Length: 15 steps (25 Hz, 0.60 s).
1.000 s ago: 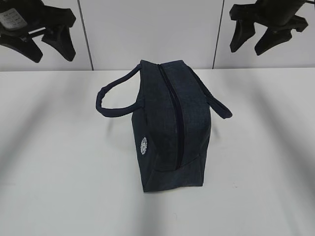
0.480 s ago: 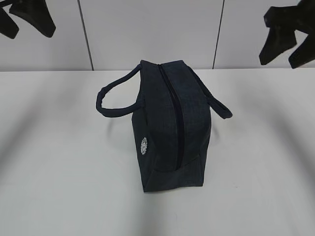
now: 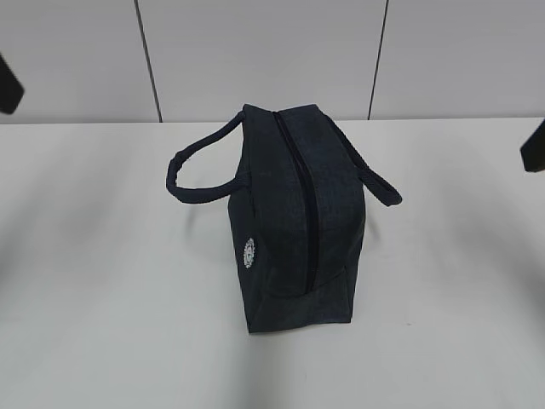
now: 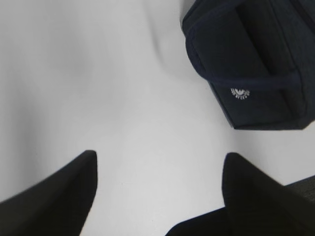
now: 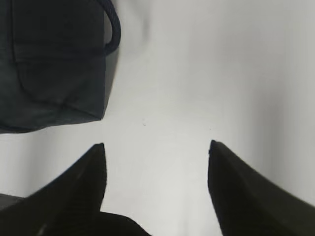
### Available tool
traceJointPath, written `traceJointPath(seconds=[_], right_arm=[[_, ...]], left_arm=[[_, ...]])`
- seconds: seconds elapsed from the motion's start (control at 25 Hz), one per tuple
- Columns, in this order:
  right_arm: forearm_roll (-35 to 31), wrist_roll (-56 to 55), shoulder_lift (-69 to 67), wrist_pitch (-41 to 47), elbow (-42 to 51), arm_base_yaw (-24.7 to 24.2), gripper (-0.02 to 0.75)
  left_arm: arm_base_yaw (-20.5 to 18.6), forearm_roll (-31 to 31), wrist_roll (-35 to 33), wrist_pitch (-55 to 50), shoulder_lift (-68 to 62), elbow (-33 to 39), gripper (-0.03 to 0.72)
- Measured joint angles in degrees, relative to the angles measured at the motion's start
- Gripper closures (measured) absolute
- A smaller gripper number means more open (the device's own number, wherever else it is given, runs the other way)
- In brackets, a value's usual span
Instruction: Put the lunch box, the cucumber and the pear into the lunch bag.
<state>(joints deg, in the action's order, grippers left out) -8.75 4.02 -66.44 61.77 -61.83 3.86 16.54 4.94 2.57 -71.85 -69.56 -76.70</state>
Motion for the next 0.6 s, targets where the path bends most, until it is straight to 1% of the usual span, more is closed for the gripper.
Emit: traceJointPath(seconds=[0.24, 0.6], right_arm=[[0.9, 0.0, 14.2, 0.3, 8.5, 0.0, 0.260], [1.2, -1.7, 33.9, 6.3, 19.7, 0.0, 0.261]], left_arm=[[0.0, 0.0, 1.0, -0.1, 13.2, 11.9, 0.169], [0.0, -0.8, 1.4, -0.5, 34.8, 25.8, 0.169]])
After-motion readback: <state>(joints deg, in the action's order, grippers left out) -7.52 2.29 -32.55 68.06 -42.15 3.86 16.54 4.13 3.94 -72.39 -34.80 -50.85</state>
